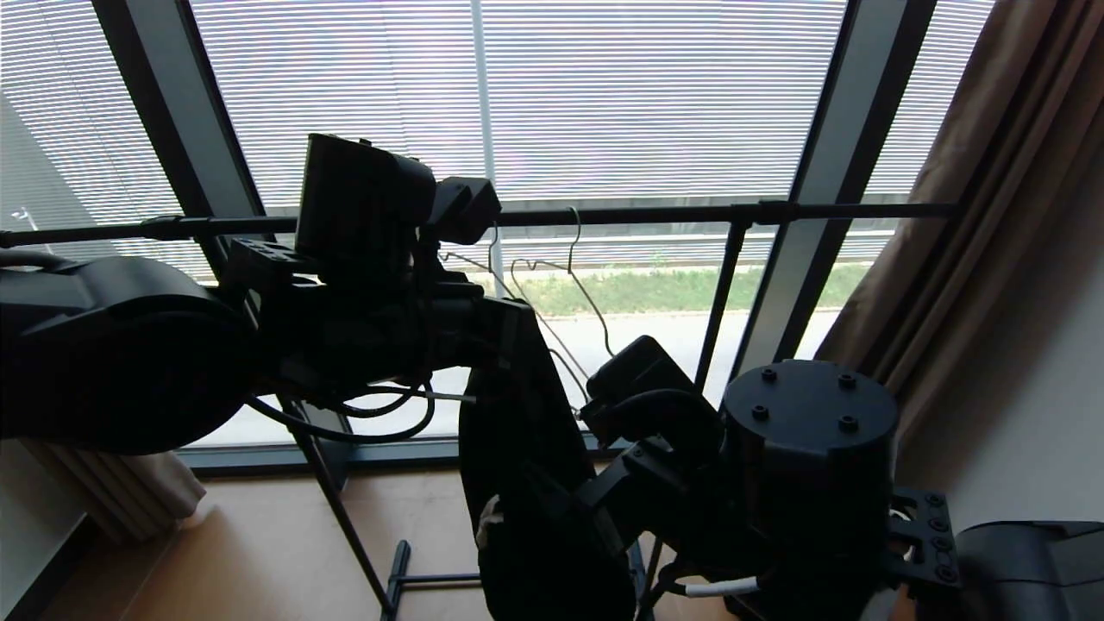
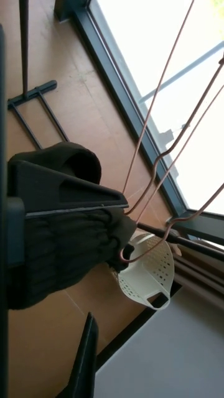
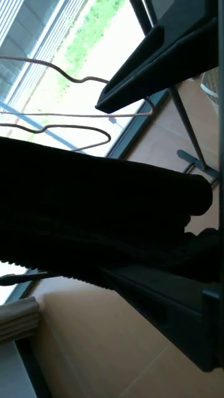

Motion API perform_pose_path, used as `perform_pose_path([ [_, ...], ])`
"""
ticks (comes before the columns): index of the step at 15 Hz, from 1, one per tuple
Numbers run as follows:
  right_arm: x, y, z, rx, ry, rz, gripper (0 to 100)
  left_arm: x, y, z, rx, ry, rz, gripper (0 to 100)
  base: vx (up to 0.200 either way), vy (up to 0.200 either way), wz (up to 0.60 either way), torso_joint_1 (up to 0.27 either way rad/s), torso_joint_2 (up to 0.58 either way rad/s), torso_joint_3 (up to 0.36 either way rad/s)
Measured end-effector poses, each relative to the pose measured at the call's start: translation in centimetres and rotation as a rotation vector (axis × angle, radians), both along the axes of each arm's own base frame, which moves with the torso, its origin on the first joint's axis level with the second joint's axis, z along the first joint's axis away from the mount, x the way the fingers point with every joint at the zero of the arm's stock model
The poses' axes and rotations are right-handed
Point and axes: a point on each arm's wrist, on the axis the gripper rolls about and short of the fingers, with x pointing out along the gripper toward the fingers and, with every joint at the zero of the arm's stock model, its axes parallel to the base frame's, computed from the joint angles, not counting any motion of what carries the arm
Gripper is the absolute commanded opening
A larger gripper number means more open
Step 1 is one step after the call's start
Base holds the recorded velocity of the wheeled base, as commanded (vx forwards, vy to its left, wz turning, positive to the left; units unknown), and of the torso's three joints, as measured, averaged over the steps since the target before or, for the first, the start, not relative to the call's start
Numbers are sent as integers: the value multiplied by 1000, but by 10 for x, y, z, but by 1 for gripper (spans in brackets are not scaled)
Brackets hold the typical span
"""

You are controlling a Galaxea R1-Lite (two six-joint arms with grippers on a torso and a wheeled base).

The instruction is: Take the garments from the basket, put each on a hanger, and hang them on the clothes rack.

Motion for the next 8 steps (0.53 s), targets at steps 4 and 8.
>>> perform_pose_path([
  [4,23,1,-34,-30,89,-83,100,-4,3,4,-9,-8,-2,0,0,0,0,0,0,0],
  [8,30,-15,-48,-41,141,-142,100,-8,7,4,-13,-5,-3,0,0,0,0,0,0,0],
])
